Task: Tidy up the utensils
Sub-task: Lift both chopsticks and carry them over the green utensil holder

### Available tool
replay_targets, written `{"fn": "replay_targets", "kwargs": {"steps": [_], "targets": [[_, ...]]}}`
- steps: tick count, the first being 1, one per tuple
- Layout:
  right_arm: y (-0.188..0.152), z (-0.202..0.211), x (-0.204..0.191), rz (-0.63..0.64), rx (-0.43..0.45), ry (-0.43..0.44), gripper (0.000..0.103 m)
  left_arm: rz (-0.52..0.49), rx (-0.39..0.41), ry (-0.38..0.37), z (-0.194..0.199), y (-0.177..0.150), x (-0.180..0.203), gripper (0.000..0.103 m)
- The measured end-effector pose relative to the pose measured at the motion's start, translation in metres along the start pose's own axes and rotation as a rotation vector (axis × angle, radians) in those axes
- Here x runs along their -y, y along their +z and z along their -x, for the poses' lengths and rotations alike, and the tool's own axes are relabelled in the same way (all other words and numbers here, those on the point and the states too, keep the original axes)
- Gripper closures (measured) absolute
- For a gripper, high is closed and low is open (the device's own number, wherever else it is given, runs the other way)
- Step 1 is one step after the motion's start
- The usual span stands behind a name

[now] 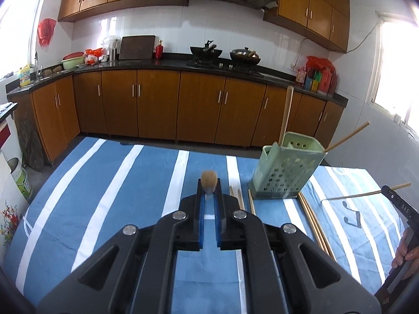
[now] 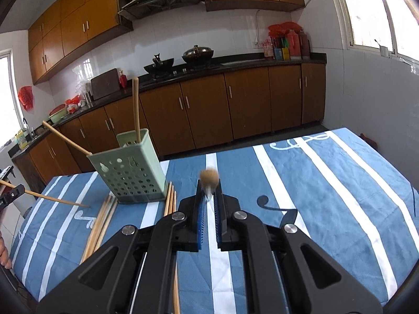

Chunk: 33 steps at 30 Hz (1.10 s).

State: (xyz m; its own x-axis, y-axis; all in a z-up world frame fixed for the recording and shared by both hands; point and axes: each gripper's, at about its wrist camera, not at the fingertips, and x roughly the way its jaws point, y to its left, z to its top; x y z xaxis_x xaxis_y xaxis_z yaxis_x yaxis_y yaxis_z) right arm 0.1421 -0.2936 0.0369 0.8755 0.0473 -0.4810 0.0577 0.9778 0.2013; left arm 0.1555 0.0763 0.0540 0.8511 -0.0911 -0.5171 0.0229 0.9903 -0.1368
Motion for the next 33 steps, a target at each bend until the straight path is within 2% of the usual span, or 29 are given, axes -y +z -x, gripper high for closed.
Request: {"fn": "replay_targets", "kwargs": {"steps": [4, 10, 17, 22, 27, 33], "targets": [[0.012, 0.005, -0.004, -0.001, 0.02, 0.019, 0.096, -0.004, 0.011, -0.017, 0.006, 0.006, 0.001, 0.096], [0.047, 0.023, -0.018, 0.0, 0.084, 0.097, 0.096, -0.025, 0.063, -0.075, 0.026, 0.025, 0.015, 0.096], [0.087, 0.053, -0.045, 0.012, 0.194, 0.219, 0.096, -0.053, 0.149, -0.188, 0.056, 0.057, 0.045, 0.096], [0.102, 0.053, -0.062, 0.037, 0.249, 0.238, 0.096, -0.041, 0.198, -0.252, 0.067, 0.079, 0.065, 0.096], [0.11, 0.035, -0.075, 0.049, 0.287, 0.227, 0.096, -0.015, 0.245, -0.257, 0.058, 0.099, 0.081, 0.096], [0.106, 0.001, -0.081, 0.035, 0.253, 0.215, 0.096, 0.0, 0.203, -0.24, 0.017, 0.102, 0.094, 0.096]]}}
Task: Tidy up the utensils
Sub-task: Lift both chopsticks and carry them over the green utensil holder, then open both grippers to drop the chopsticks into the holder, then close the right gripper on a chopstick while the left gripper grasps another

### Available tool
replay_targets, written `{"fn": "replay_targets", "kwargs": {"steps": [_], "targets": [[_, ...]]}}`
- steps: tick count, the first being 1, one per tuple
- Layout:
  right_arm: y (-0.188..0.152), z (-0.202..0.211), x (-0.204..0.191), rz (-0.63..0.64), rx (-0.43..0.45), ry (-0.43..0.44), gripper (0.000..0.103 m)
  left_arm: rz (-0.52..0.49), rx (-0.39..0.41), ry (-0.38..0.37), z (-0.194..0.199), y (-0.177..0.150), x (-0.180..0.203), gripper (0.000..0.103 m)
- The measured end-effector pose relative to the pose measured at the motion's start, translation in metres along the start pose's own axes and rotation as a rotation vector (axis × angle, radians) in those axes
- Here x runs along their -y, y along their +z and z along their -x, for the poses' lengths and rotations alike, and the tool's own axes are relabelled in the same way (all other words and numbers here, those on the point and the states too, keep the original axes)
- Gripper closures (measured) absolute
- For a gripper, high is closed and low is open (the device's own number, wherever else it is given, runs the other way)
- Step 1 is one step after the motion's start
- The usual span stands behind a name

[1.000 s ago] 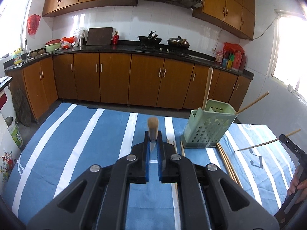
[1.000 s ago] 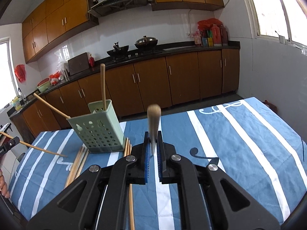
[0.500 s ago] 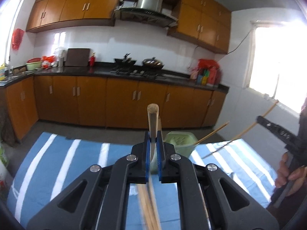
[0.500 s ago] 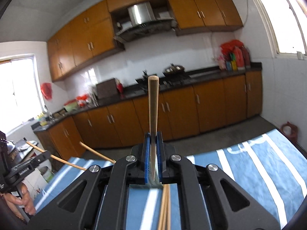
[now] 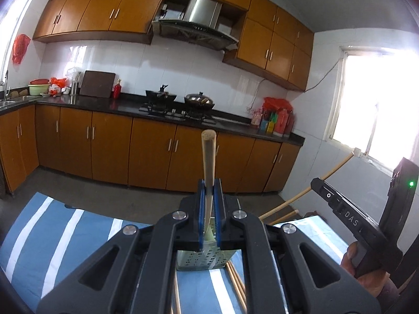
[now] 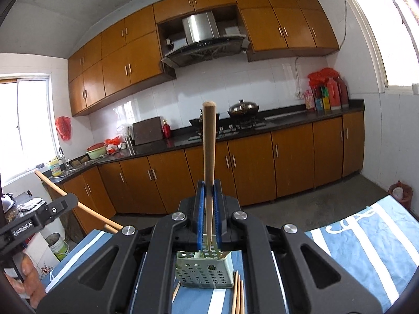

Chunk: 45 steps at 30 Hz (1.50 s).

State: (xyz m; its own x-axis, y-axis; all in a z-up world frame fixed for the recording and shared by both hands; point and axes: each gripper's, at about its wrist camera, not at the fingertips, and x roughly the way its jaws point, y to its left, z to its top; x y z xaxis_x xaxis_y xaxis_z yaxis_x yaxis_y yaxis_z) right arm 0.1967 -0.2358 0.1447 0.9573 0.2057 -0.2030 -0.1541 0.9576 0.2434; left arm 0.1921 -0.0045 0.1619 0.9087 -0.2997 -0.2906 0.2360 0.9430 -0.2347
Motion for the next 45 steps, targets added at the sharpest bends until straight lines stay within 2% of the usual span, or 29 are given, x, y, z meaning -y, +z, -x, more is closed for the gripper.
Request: {"fn": "replay_targets", "kwargs": {"steps": [7, 13, 16, 18, 24, 28, 30, 35, 38, 42, 45], "targets": [[-0.022, -0.025, 0.005, -0.014, -0.097, -0.01, 0.096, -0.01, -0.07, 0.029, -0.04, -0.023, -0.006, 0.096], [-0.029, -0.031, 0.005, -0.018, -0.141, -0.013, 0.095, 0.018, -0.132, 0.036, -0.063, -0.033, -0.012, 0.095], [-0.028, -0.03, 0.003, -0.01, -0.139, -0.02, 0.09, 0.022, -0.131, 0.039, -0.06, -0.035, -0.016, 0.093], [-0.026, -0.026, 0.004, -0.008, -0.128, -0.025, 0.072, 0.029, -0.123, 0.039, -0.056, -0.033, -0.017, 0.092], [-0.016, 0.006, 0.011, -0.018, -0.072, -0.03, 0.07, 0.044, -0.087, 0.042, -0.028, -0.029, -0.023, 0.084], [-0.03, 0.032, 0.028, -0.026, -0.08, -0.066, 0.07, 0.031, -0.092, 0.067, -0.002, -0.044, -0.034, 0.079], [-0.045, 0.036, 0.037, -0.036, -0.123, -0.093, 0.07, 0.029, -0.122, 0.084, 0.006, -0.059, -0.044, 0.078], [-0.118, 0.018, 0.062, -0.068, -0.374, -0.132, 0.07, 0.015, -0.279, 0.159, -0.001, -0.115, -0.072, 0.078], [-0.164, 0.002, 0.061, -0.076, -0.518, -0.111, 0.079, 0.029, -0.38, 0.193, -0.011, -0.149, -0.088, 0.078], [-0.197, -0.01, 0.05, -0.053, -0.6, -0.089, 0.083, 0.04, -0.456, 0.201, -0.017, -0.182, -0.098, 0.078], [-0.206, -0.013, 0.045, -0.036, -0.627, -0.085, 0.083, 0.042, -0.485, 0.192, -0.02, -0.194, -0.103, 0.078]]}}
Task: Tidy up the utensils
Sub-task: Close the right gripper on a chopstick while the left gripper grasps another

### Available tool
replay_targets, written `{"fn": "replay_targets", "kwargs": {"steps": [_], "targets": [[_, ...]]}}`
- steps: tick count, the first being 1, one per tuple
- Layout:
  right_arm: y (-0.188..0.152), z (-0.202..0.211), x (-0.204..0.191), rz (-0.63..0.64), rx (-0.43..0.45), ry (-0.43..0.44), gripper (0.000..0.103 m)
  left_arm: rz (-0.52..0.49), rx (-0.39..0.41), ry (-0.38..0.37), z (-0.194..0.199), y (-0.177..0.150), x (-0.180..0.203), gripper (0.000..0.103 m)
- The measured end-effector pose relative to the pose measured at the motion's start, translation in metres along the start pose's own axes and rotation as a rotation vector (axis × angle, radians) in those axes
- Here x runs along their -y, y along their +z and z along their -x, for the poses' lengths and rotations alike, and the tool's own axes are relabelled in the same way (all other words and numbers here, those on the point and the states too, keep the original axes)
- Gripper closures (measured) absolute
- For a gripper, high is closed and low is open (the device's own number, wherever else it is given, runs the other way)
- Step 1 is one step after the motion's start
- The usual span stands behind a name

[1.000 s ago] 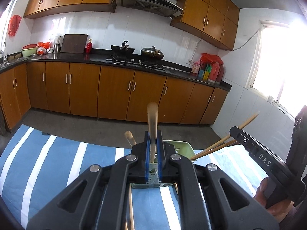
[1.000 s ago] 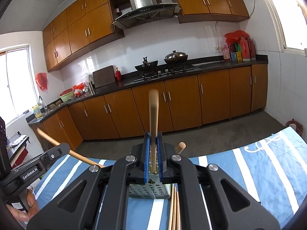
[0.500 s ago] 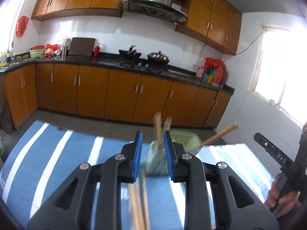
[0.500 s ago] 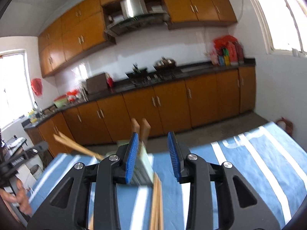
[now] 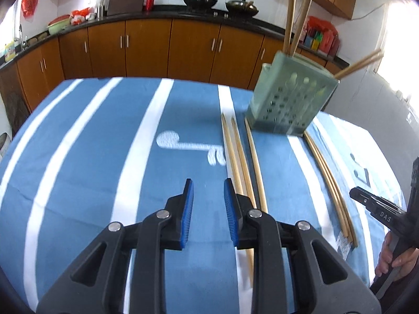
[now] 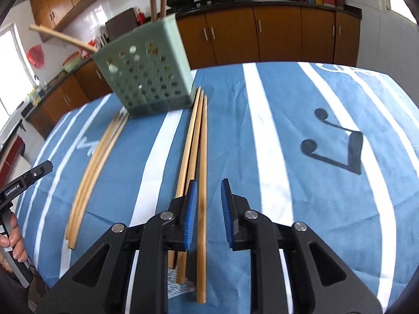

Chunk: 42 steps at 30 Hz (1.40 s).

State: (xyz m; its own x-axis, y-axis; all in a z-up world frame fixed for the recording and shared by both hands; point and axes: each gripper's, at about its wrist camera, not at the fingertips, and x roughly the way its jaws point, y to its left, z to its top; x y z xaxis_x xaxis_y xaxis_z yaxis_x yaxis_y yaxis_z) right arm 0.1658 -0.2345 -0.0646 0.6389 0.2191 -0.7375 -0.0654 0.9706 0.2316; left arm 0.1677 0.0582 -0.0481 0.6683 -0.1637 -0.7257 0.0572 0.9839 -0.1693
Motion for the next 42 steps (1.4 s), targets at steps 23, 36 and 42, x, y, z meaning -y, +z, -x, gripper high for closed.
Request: {"fn": "replay_targets", "kwargs": {"steps": [23, 36, 42], "targets": [[-0.001, -0.012, 0.023, -0.026, 0.002, -0.167, 0.095, -0.073, -0.111, -0.061, -0.04, -0.015, 0.04, 0.088], [0.002, -0.013, 0.024, -0.015, 0.005, -0.155, 0.095, -0.054, -0.089, 0.076, -0.05, -0.005, 0.022, 0.095], [0.01, -0.021, 0.025, -0.007, 0.015, -0.157, 0.095, -0.003, -0.078, 0.093, -0.054, 0.008, -0.003, 0.095]]}}
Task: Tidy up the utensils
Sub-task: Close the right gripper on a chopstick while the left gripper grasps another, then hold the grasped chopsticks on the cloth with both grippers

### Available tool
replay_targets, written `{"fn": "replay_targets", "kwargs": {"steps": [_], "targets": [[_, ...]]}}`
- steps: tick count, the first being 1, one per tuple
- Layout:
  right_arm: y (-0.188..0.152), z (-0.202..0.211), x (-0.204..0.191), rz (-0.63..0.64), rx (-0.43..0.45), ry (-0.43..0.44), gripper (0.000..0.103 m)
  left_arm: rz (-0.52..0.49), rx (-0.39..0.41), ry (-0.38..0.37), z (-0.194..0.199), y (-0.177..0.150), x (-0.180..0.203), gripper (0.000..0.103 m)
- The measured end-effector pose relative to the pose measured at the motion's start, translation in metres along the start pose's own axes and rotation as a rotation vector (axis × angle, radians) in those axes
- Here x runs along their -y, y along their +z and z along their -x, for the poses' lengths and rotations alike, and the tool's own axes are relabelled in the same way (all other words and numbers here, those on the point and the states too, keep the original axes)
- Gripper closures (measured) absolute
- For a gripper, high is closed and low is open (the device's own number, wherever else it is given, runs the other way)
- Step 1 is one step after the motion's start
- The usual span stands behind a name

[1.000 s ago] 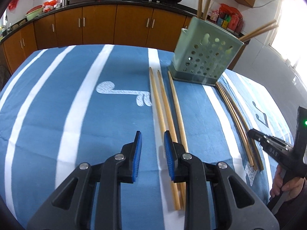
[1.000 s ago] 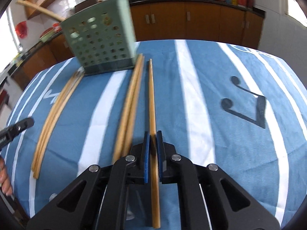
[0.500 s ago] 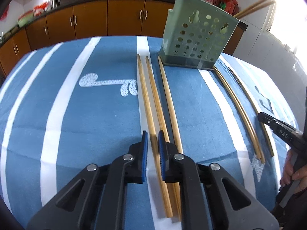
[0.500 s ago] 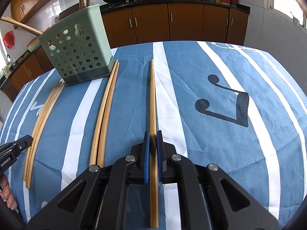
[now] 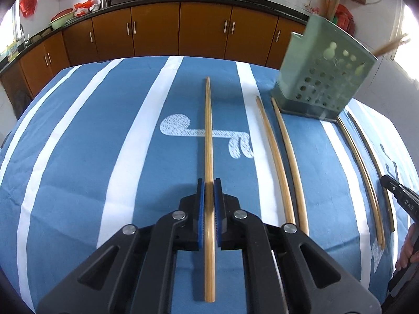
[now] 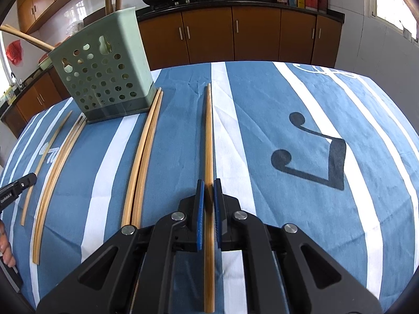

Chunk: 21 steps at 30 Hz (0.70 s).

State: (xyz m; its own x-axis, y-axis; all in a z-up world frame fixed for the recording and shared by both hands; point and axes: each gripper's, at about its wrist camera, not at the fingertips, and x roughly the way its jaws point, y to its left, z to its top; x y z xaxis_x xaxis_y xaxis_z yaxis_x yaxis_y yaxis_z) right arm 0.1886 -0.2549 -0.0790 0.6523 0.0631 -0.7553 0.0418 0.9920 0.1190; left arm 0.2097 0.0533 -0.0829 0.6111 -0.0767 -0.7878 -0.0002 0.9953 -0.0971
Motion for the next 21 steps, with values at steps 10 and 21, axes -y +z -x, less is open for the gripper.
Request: {"fn": "replay_targets", "kwargs": {"steps": [10, 21], "targets": [[-0.0007, 0.001, 0.003, -0.002, -0.003, 0.012, 0.095, -0.022, 0.022, 0.0, 0.0025, -0.0048, 0.0037, 0.093], [-0.0001, 0.0008, 0.0016, 0.006, -0.004, 0.004, 0.094, -0.015, 0.02, -0.009, 0.0012, -0.0026, 0.0011, 0.092]]}}
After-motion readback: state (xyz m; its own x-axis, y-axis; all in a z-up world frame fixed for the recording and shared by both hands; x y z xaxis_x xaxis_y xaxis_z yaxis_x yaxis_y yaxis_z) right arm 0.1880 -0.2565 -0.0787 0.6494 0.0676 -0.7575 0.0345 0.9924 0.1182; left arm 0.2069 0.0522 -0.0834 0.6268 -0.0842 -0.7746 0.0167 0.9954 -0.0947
